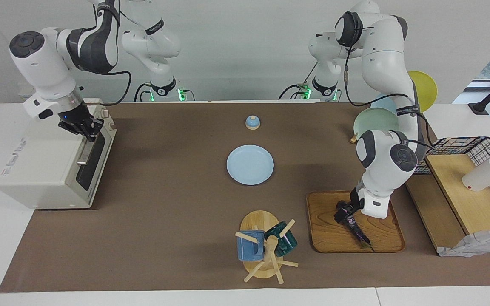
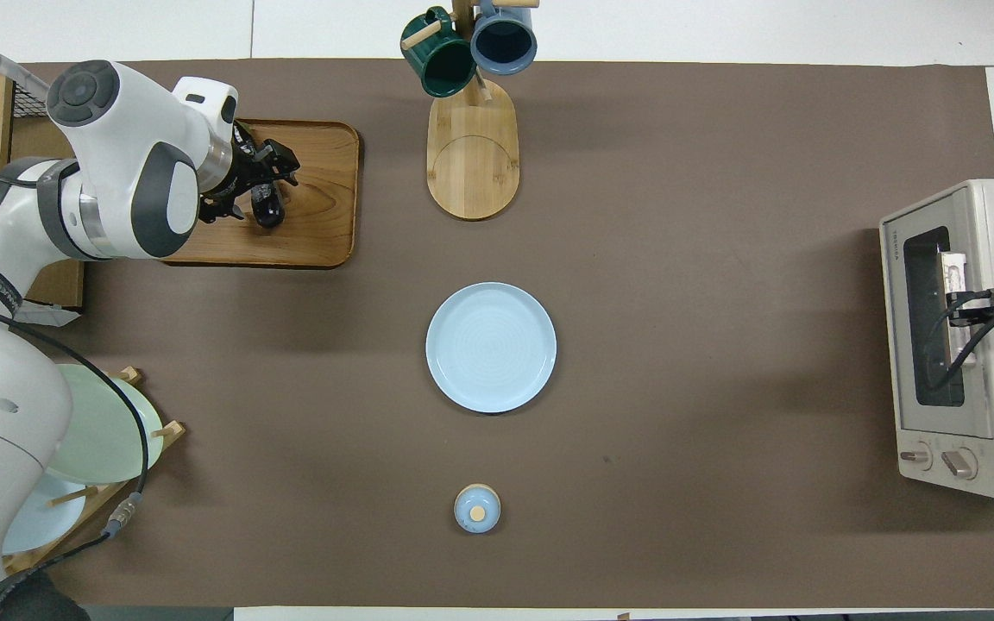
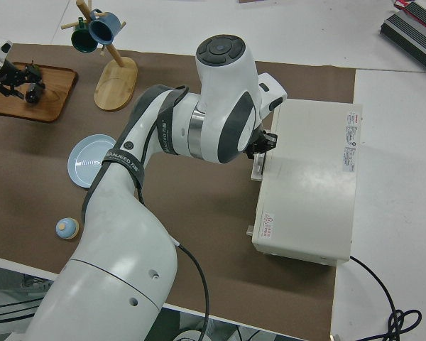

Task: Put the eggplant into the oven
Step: 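Close the left gripper around the eggplant's stem end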

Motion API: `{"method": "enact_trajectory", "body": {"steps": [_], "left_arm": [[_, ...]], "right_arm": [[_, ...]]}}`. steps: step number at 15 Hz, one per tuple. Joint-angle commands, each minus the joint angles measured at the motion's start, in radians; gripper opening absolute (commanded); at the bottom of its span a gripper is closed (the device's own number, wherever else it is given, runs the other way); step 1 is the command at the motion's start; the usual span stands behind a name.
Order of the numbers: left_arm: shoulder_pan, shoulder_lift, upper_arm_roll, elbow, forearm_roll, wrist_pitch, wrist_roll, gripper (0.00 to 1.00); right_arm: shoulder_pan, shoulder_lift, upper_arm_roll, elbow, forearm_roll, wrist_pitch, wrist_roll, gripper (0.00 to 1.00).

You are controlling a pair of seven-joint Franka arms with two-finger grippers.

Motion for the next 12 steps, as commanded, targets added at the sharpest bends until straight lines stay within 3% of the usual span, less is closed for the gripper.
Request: {"method": "enact_trajectory", "body": {"steps": [1,7,9,10,11,12], "left_arm": [[-0.016,-0.043,0.016,-0.052,0.004,0.025,-0.023,1.0],[-0.016,-0.048,0.016,-0.07,0.044,0.026,-0.021,0.99],[-0.016,-0.048,0.016,-0.07,0.044,0.03,-0.021,0.89],[-0.016,-0.048,0.016,-0.068,0.044,0.028,-0.019,0.7],[-0.015,-0.048,0.014,-0.064,0.044,0.019,-0.015,0.3],[-0.015,-0.048,0.014,-0.059,0.045,0.017,-0.015,0.0]], "right_arm": [[-0.02,-0.02,0.01,-0.032,-0.017,0.023,0.001,0.0],[-0.026,-0.003,0.009,-0.035,-0.018,0.023,-0.004,0.0],[-0.029,0.001,0.009,-0.035,-0.018,0.023,-0.007,0.0],[-0.029,0.003,0.01,-0.035,-0.018,0.023,-0.007,0.0],[-0.029,0.008,0.01,-0.035,-0.018,0.023,-0.007,0.0],[-0.029,0.011,0.01,-0.035,-0.018,0.024,-0.007,0.0]]}}
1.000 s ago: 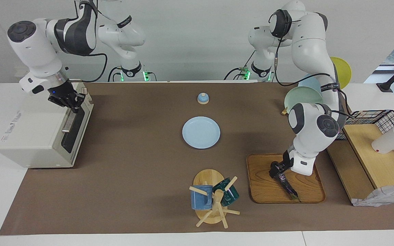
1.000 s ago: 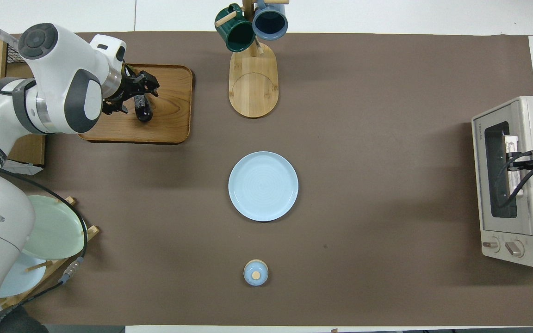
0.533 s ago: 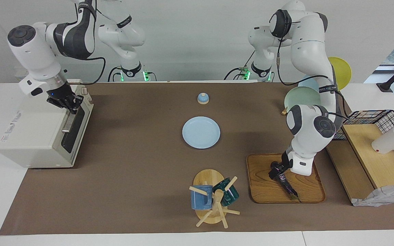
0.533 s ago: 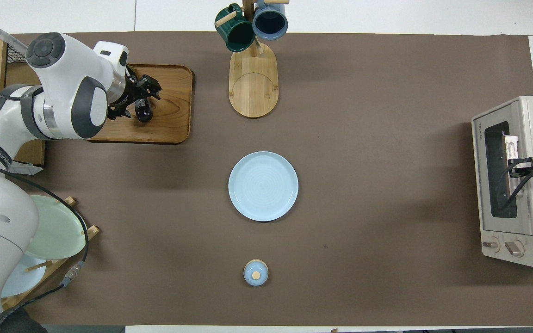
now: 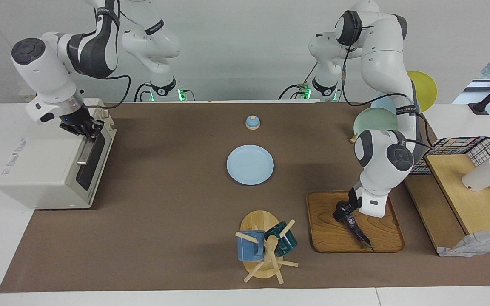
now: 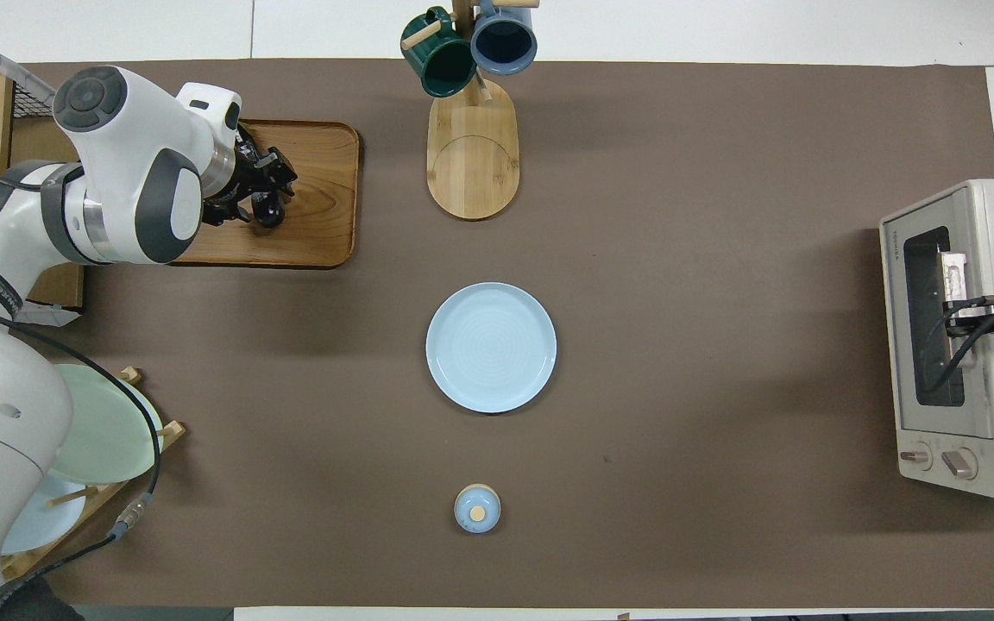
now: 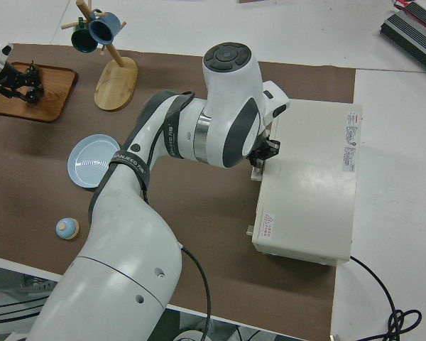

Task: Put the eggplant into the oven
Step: 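Close the left gripper around the eggplant's stem end, then lift the eggplant with the left gripper while the right gripper opens the oven door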

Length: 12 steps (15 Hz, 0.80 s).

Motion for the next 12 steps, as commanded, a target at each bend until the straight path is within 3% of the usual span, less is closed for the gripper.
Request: {"method": "enact_trajectory", "body": {"steps": [1,6,12], "left_arm": [[-0.014,-0.032,0.014,-0.029,0.024,0.012,-0.012,0.0],[-0.011,-0.041,0.013,0.032,0.023,-0.046,-0.012,0.0],[-0.016,-0.202,0.002,0.025,0.02,-0.21,-0.001,0.0]], "right_arm": [[-0.017,0.001,0.011,-0.018,-0.015,0.035,-0.008,0.0],[0.032,0.014,0.014,-0.03,-0.014,0.067,0.001,0.0],[0.109,0.077,0.014,-0.039,0.005,0.159,0.01,0.0]]}}
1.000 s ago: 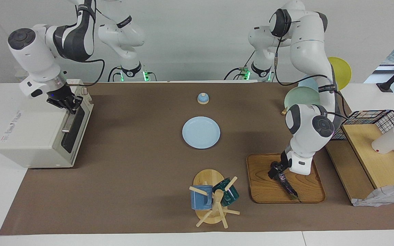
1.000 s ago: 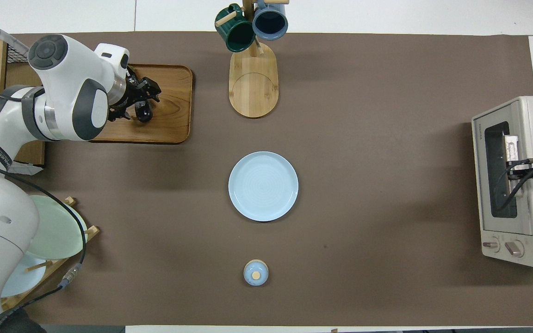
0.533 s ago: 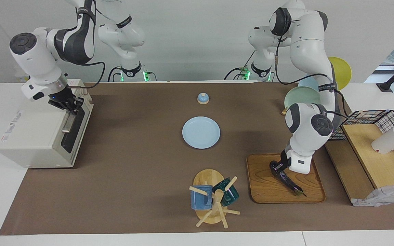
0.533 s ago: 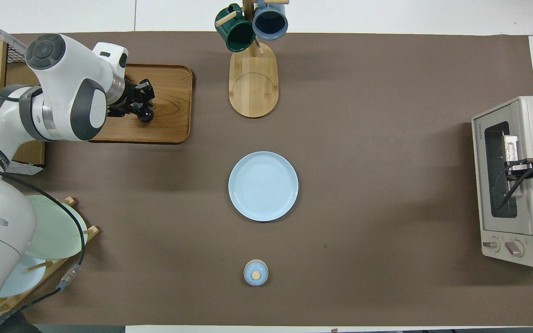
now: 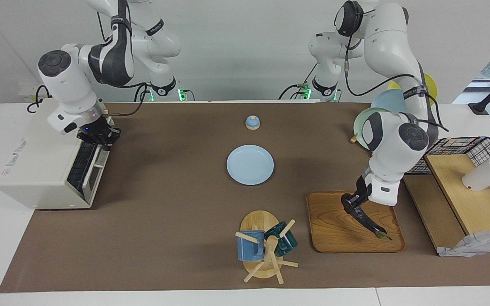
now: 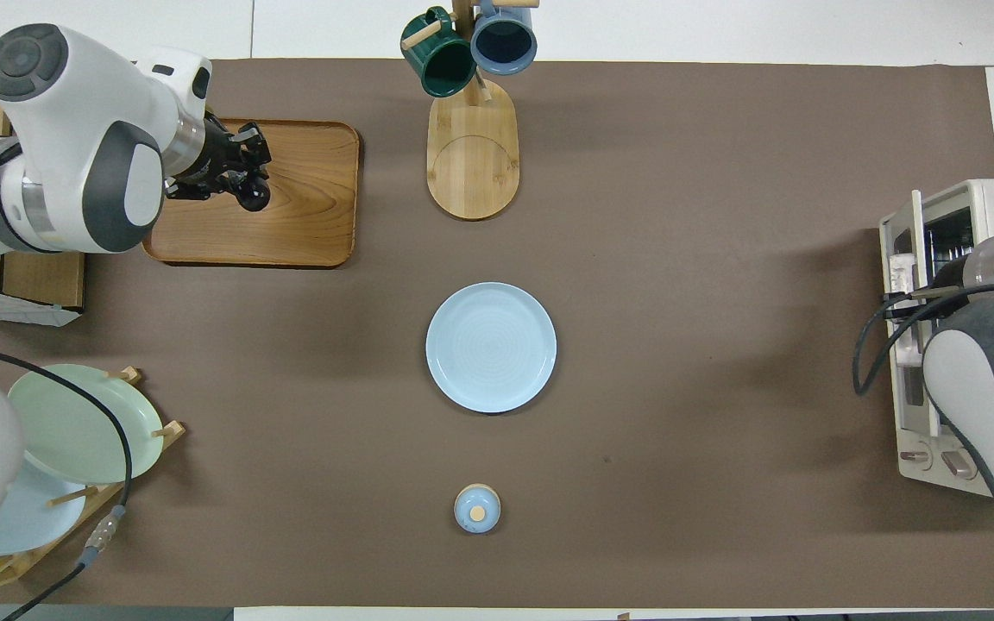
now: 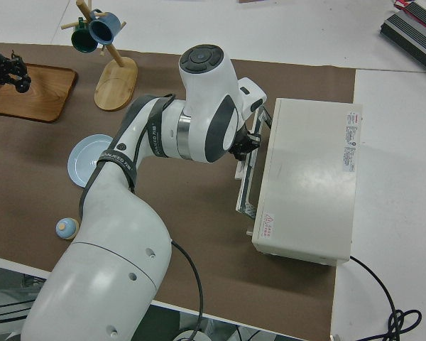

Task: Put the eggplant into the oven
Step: 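Lift the eggplant with the left gripper while the right gripper opens the oven door, then carry the eggplant over the plate while the right gripper approaches it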

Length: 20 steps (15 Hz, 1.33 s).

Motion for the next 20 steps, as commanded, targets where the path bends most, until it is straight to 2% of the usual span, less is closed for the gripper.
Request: {"method": "enact_trajectory", "body": {"steps": [1,7,10,12,14,17,20], "left_arm": [[-0.012,-0.099,-0.003,-0.023,0.018,-0.113,-0.002,0.0],[-0.038,-0.178,-0.05,-0.028,0.011,-0.218,-0.005,0.0],[-0.108,-0.262,-0.055,-0.106,-0.012,-0.242,-0.014,0.0],[-0.177,-0.3,-0.055,-0.17,-0.025,-0.23,-0.037,0.0],[-0.257,-0.337,-0.055,-0.251,-0.032,-0.172,-0.068,0.0],[-0.375,-0.395,-0.055,-0.423,-0.049,0.053,-0.169,0.0],[-0.453,-0.345,-0.055,-0.442,-0.049,0.116,-0.166,0.0]], "right_arm": [[0.025,0.051,0.001,-0.015,0.002,0.09,0.031,0.0],[0.059,0.122,0.004,-0.068,0.005,0.24,0.064,0.0],[0.06,0.122,0.004,-0.121,0.022,0.323,0.064,0.0],[0.064,0.151,0.004,-0.124,0.069,0.332,0.062,0.0],[0.062,0.185,0.004,-0.124,0.112,0.34,0.062,0.0],[0.064,0.202,0.004,-0.124,0.12,0.354,0.064,0.0],[0.065,0.209,0.009,-0.126,0.137,0.355,0.064,0.0]]}}
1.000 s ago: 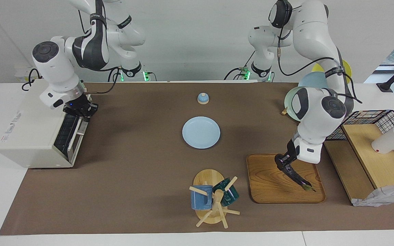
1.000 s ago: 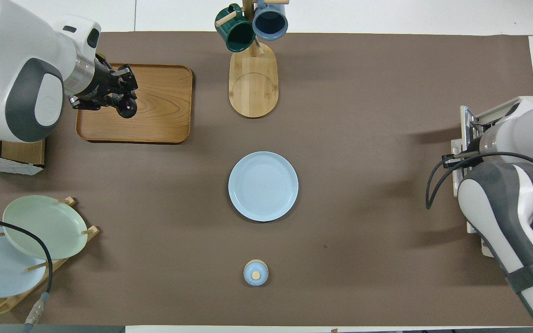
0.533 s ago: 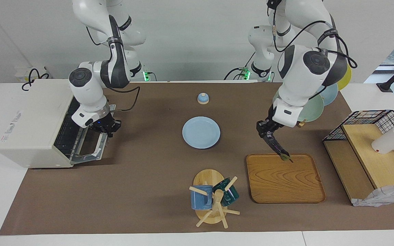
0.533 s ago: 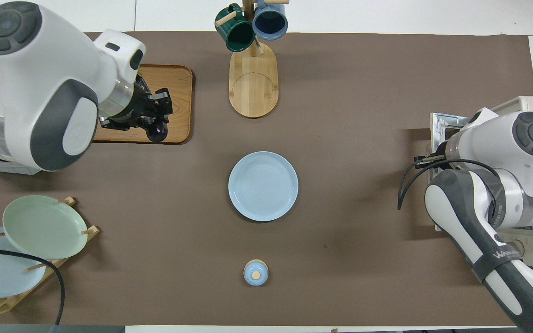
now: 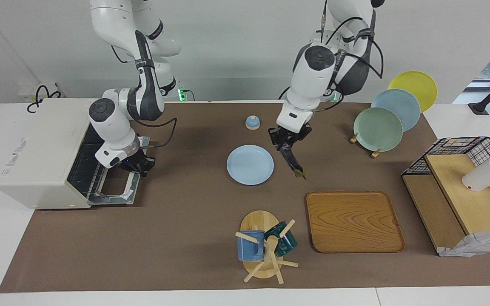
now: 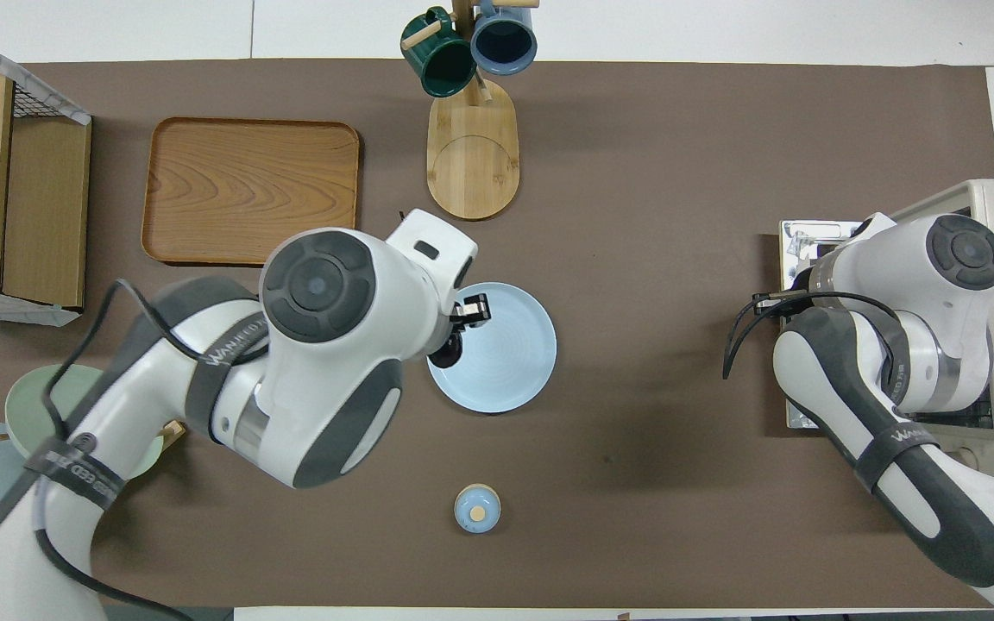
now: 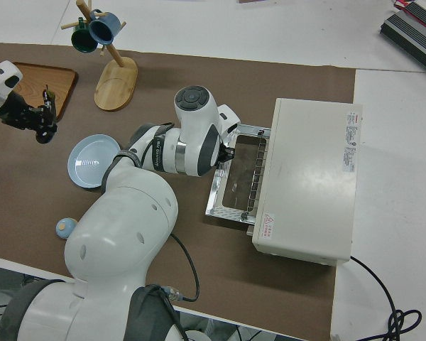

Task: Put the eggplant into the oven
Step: 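Carry the eggplant over the plate while the right gripper approaches it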

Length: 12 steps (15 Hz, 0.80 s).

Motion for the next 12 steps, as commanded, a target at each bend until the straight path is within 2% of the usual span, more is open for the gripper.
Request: {"method": "enact_trajectory", "body": {"steps": [1,5,8,10,11,12], "left_arm": [[-0.054,0.009,0.019,-0.06,-0.016,0.091,0.004,0.0],[-0.101,0.075,0.02,-0.094,-0.016,0.208,0.007,0.0],[-0.099,0.117,0.022,-0.094,-0.016,0.246,0.016,0.0],[-0.102,0.134,0.022,-0.094,-0.016,0.259,0.016,0.0],[-0.102,0.145,0.022,-0.094,-0.016,0.259,0.016,0.0],[-0.102,0.145,0.022,-0.094,-0.015,0.26,0.019,0.0]], "right_arm": [[0.0,-0.003,-0.008,-0.004,0.031,0.003,-0.002,0.0],[0.099,-0.002,-0.009,0.003,0.052,0.002,0.127,0.0],[0.17,-0.002,-0.009,0.008,0.052,0.003,0.193,0.0],[0.178,-0.002,-0.008,0.017,0.052,-0.011,0.24,0.0],[0.188,0.0,-0.008,0.026,0.052,-0.018,0.26,0.03],[0.199,0.001,-0.009,0.037,0.051,-0.029,0.267,0.19]]}}
